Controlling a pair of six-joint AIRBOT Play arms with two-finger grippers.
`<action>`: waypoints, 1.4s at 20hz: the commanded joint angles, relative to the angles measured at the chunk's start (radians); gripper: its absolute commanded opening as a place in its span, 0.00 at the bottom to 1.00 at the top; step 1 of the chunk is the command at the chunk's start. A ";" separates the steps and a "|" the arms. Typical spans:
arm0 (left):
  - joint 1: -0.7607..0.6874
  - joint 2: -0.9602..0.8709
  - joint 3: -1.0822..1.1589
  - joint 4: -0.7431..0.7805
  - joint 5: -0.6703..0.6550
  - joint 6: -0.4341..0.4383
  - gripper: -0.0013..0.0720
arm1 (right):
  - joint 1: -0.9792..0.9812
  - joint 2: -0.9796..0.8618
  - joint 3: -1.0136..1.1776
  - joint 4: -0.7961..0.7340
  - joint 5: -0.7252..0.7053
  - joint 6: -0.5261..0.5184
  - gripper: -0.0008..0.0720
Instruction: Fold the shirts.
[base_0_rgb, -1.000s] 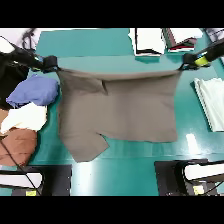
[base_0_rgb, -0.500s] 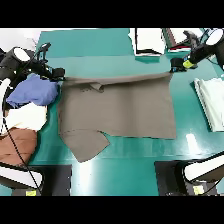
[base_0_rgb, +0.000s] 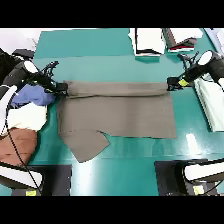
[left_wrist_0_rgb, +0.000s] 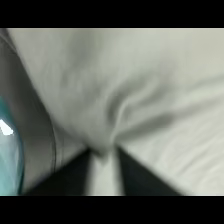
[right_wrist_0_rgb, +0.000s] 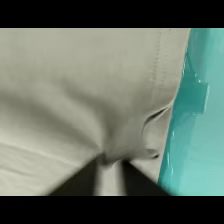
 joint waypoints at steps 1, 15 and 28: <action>0.000 0.031 -0.011 0.000 -0.022 -0.048 0.68 | -0.017 0.054 -0.034 0.074 -0.035 0.000 0.60; 0.010 0.758 -0.670 0.152 -0.078 -0.200 0.68 | -0.381 0.491 -0.771 0.091 0.148 -0.113 0.68; 0.010 0.782 -0.691 0.155 -0.133 -0.203 0.68 | -0.200 0.492 -0.851 0.184 0.052 -0.182 0.03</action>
